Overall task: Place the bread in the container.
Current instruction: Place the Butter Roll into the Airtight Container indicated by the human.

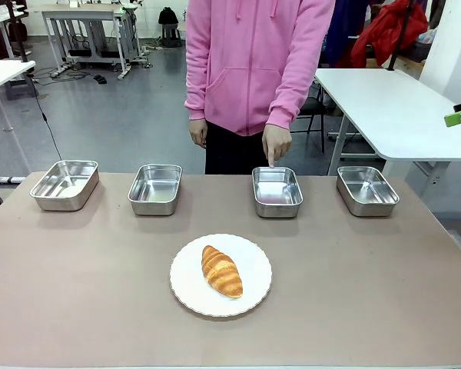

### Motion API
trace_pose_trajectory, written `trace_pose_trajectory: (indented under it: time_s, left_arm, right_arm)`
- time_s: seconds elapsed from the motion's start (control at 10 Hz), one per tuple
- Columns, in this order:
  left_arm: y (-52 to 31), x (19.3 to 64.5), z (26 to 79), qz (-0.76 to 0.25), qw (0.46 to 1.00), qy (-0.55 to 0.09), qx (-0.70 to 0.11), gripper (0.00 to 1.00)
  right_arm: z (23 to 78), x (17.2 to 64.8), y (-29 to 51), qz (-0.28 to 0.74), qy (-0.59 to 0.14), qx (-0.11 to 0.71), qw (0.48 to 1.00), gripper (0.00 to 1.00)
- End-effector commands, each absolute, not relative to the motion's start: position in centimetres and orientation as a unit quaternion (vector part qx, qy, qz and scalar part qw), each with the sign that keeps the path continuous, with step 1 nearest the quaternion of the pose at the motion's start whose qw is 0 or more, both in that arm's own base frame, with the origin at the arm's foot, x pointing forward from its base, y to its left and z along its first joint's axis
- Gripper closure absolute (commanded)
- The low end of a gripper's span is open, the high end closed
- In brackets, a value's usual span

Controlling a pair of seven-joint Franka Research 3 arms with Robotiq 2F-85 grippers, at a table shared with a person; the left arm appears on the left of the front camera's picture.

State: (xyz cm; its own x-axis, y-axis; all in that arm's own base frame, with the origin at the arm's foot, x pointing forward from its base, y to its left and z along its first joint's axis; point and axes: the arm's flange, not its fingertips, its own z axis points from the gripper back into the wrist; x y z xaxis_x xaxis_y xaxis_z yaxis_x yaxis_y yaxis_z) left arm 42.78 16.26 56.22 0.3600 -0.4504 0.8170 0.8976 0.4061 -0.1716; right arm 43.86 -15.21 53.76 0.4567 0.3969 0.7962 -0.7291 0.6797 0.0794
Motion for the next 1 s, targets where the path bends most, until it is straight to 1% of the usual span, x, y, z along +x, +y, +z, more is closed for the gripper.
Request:
trace_pose_trajectory:
  time_s: [0.0,0.2,0.4,0.5,0.6,0.7,0.9]
  left_arm:
    - [16.3,42.7,56.4,-0.447,0.757,-0.355,-0.316,0.00]
    - [16.3,42.7,56.4,-0.447,0.757,-0.355,-0.316,0.00]
    - [16.3,42.7,56.4,-0.447,0.757,-0.355,-0.316,0.00]
    - [16.3,42.7,56.4,-0.447,0.757,-0.355,-0.316,0.00]
    - [16.3,42.7,56.4,-0.447,0.757,-0.355,-0.316,0.00]
    - [16.3,42.7,56.4,-0.447,0.757,-0.355,-0.316,0.00]
    - [16.3,42.7,56.4,-0.447,0.757,-0.355,-0.316,0.00]
  right_arm:
    - [54.2,44.0,-13.6,0.323,-0.382,0.200,0.843,0.00]
    - [55.5,43.6,-8.1,0.297,-0.371,0.159,0.865,0.00]
    - [56.1,42.6,-1.5,0.290,-0.343,0.112,0.886,0.00]
    - [56.1,41.1,2.9,0.300,-0.332,0.091,0.890,0.00]
    - [55.8,39.6,6.9,0.314,-0.317,0.090,0.890,0.00]
    - [55.7,38.3,10.4,0.301,-0.297,0.084,0.902,0.00]
    - [53.6,35.0,17.8,0.282,-0.254,0.053,0.924,0.00]
